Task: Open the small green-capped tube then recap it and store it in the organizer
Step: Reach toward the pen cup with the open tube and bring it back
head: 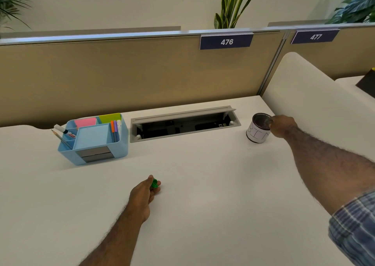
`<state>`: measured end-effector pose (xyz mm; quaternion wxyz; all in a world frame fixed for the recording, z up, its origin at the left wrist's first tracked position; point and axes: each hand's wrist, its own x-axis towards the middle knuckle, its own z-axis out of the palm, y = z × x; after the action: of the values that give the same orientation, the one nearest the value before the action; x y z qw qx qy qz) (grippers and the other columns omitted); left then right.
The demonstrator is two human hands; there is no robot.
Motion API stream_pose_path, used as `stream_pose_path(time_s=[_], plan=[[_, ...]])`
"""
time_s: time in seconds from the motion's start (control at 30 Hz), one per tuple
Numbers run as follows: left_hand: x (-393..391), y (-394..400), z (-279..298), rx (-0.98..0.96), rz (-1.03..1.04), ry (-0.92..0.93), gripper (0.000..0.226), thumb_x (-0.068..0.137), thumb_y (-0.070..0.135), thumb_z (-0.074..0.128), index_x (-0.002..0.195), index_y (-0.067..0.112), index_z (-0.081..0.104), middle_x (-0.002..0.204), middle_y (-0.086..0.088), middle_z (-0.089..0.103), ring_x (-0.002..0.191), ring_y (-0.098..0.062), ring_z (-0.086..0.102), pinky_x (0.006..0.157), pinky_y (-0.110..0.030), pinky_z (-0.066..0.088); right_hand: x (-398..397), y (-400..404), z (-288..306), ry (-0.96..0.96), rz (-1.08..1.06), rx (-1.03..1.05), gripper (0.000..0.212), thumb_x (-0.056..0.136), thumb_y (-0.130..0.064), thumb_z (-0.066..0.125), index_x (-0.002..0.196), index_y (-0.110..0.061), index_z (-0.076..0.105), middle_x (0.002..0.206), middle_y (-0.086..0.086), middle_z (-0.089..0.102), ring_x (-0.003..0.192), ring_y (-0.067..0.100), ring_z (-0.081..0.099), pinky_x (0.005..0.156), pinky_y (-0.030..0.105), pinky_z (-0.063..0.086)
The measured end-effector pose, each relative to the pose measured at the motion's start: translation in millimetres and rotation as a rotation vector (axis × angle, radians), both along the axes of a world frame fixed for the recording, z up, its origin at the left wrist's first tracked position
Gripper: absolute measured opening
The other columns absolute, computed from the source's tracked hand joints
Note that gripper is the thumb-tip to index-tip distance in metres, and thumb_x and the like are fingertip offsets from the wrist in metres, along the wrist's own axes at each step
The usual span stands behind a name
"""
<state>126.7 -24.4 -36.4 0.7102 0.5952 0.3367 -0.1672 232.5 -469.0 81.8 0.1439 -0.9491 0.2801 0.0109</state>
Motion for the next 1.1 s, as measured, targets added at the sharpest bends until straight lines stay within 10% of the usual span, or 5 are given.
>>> stream_pose_path(time_s=[0.33,0.7,0.8,1.1], plan=[[-1,-1,2,0.001,0.001,-0.006,0.017,0.093,0.033,0.056,0.093,0.019,0.064,0.092,-0.004,0.071,0.083,-0.015,0.064,0.079,-0.033,0.04,1,-4,4,0.016,-0.06,-0.013,0.037,0.096,-0.027,0.047,0.124,-0.005,0.06,0.13,0.021,0.059,0.121,0.042,0.053,0.098,0.04,0.046],[-5,-4,5,0.032,-0.016,-0.021,0.017,0.091,0.032,0.059,0.097,0.019,0.068,0.091,-0.002,0.073,0.081,-0.015,0.063,0.074,-0.03,0.04,-10,35,-10,-0.56,-0.383,0.822,0.029,0.091,-0.042,0.059,0.079,-0.016,0.061,0.093,0.013,0.065,0.058,0.013,0.061,0.055,0.029,0.046],[-7,-5,7,0.036,-0.021,-0.013,0.017,0.09,0.032,0.06,0.096,0.019,0.069,0.089,-0.002,0.073,0.08,-0.016,0.063,0.078,-0.033,0.04,-25,36,-16,-0.52,-0.308,0.375,0.038,0.093,-0.029,0.055,0.125,-0.008,0.055,0.12,0.023,0.065,0.107,0.035,0.064,0.089,0.041,0.049],[-11,-3,7,0.05,-0.025,-0.011,0.017,0.09,0.033,0.06,0.094,0.019,0.069,0.09,-0.002,0.073,0.081,-0.017,0.064,0.08,-0.033,0.04,-34,15,-1,-0.218,-0.144,0.049,0.028,0.092,-0.022,0.051,0.115,-0.018,0.066,0.117,0.023,0.065,0.108,0.045,0.06,0.09,0.046,0.052]])
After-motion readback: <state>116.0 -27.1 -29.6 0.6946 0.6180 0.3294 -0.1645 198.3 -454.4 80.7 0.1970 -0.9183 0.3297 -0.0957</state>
